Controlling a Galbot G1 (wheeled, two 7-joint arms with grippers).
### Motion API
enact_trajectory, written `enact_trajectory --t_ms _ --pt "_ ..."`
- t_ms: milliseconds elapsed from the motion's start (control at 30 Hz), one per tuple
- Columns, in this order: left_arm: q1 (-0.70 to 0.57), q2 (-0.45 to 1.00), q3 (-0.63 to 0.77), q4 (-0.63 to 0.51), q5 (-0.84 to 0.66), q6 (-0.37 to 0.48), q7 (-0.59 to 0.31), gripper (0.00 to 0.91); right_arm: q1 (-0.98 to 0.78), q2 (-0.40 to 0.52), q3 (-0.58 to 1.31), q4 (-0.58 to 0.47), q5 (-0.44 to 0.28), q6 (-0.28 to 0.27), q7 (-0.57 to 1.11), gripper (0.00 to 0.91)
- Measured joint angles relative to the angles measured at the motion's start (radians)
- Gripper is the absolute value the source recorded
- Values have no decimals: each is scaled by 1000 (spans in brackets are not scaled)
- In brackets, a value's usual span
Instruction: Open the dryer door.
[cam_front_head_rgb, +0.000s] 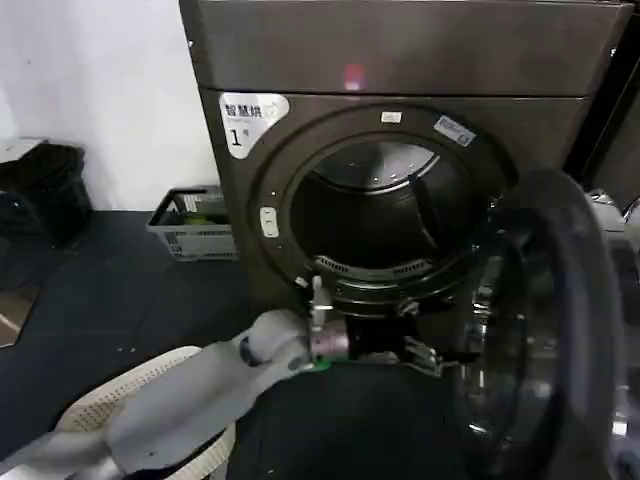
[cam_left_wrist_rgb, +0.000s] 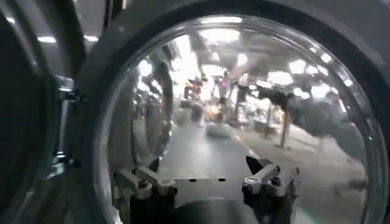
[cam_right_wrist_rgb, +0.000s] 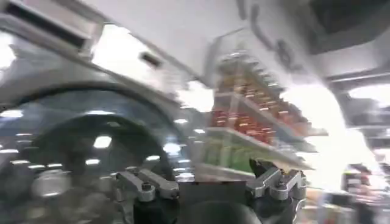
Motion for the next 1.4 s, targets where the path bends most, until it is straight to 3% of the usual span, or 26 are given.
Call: enact_trajectory --t_ms 167,600,933,1200,1400 --pt "-23 -68 34 46 44 -31 -15 907 -27 13 75 11 -32 -55 43 907" --pt "-39 -236 93 151 73 -48 -47 907 -53 1 206 -1 -32 -75 169 907" --pt "-72 -352 117 252 89 -65 -58 907 -78 4 281 -28 -33 -83 153 907" --pt "-80 -443 121 334 123 -77 -69 907 -98 7 327 -64 -85 -115 79 907" --pt "-73 -446 118 388 157 -99 -84 907 -100 6 339 -80 -86 -118 69 907"
